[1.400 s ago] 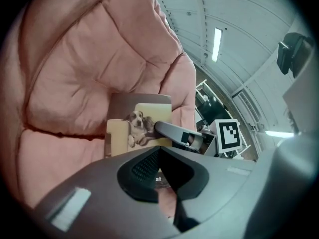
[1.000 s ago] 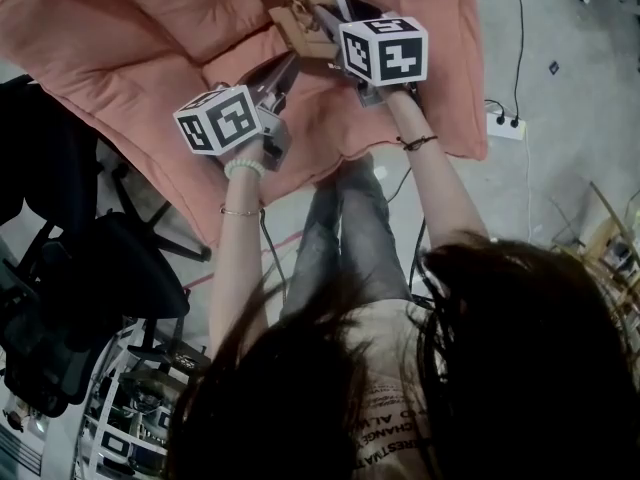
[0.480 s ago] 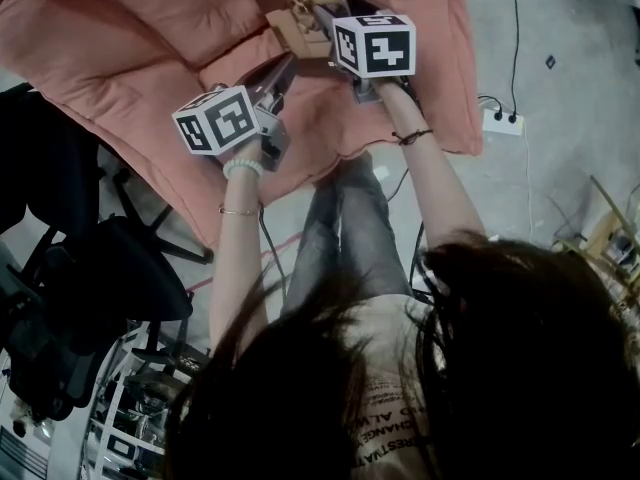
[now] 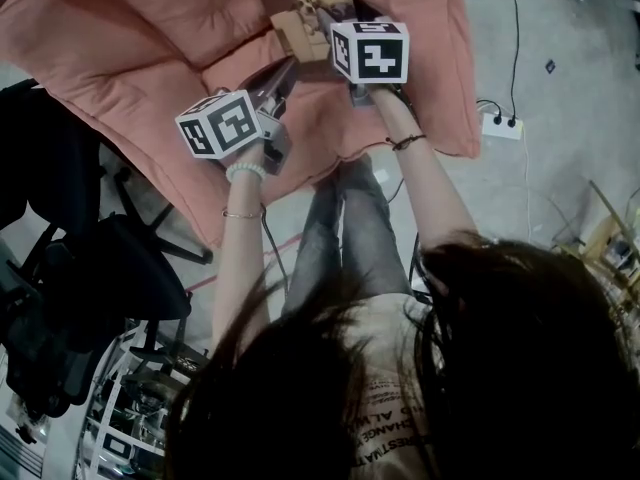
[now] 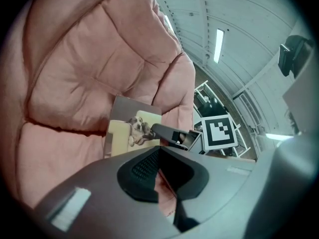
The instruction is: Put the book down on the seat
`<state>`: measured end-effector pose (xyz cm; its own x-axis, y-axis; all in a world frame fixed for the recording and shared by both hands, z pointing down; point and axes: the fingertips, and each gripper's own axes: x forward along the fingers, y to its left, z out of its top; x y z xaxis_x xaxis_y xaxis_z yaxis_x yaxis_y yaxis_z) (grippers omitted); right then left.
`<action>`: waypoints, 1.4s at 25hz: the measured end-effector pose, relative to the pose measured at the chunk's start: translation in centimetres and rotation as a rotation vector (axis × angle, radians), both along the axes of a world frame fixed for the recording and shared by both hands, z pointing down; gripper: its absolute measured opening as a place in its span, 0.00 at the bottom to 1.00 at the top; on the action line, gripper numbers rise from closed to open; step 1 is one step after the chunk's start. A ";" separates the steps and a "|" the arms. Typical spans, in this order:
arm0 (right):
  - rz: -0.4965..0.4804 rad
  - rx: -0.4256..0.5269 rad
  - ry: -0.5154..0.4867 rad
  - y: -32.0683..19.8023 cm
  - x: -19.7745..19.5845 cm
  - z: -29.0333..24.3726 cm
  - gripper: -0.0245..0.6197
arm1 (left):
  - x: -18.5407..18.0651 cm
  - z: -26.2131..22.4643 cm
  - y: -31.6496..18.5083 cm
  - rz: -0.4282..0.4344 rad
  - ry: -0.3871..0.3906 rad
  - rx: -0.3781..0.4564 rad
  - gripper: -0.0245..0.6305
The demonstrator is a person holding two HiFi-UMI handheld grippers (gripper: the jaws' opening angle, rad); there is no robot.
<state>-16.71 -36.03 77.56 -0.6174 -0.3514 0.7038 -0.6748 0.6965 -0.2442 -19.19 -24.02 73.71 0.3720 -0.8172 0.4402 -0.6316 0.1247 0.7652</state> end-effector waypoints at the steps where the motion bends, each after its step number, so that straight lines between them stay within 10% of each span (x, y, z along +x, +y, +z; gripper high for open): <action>1: 0.001 -0.006 0.000 0.1 0.0 0.0 0.45 | -0.2 -0.2 0.0 -0.004 -0.006 0.003 0.04; 35: -0.161 -0.020 -0.288 7.7 3.4 -25.1 0.16 | 3.4 -24.8 2.4 -0.141 -0.121 0.268 0.04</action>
